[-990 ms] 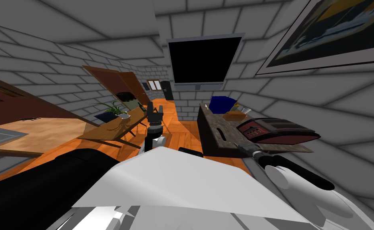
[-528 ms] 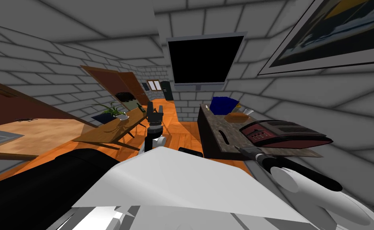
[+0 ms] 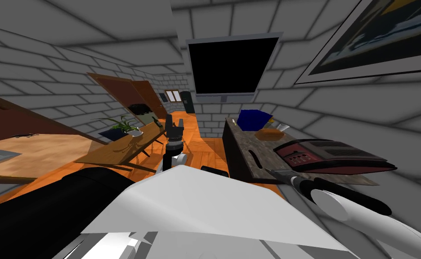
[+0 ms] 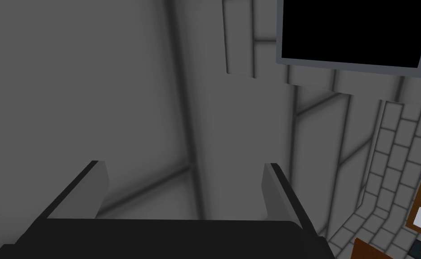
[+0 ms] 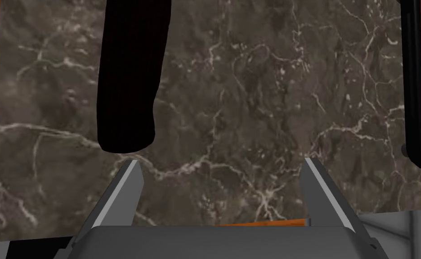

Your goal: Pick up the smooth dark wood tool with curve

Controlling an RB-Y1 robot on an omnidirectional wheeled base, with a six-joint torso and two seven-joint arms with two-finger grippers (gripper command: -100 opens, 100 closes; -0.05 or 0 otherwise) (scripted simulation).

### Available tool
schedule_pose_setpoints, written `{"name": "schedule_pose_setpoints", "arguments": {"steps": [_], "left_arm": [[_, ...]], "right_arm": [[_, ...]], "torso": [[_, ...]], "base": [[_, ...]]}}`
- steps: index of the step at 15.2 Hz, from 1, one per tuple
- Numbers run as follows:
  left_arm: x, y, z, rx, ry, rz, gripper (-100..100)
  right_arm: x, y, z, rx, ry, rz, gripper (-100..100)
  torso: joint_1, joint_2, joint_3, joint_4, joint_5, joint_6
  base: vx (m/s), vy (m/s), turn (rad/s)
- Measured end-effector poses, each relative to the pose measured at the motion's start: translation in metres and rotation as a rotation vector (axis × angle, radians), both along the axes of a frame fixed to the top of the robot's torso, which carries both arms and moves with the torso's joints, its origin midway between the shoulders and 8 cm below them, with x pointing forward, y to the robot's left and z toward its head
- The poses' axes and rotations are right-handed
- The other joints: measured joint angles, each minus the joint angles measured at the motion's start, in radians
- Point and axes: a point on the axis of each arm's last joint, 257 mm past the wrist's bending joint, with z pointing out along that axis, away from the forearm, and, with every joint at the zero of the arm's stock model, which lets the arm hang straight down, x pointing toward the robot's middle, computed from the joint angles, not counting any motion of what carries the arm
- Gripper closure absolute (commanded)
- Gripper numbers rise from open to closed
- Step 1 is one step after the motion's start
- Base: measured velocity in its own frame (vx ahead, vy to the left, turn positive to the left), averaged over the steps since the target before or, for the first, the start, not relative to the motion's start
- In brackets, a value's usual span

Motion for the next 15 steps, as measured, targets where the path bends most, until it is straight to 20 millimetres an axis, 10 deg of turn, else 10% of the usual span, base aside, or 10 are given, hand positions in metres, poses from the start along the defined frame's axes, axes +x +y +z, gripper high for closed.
{"name": "schedule_pose_setpoints", "arguments": {"steps": [15], "left_arm": [[0.000,0.000,0.000,0.000,0.000,0.000,0]], "right_arm": [[-0.057,0.010,-0.020,0.185,0.230,-0.119,-100]], "torso": [[-0.001,-0.001,0.000,0.000,0.000,0.000]], "base": [[0.090,0.012,0.005]]}}
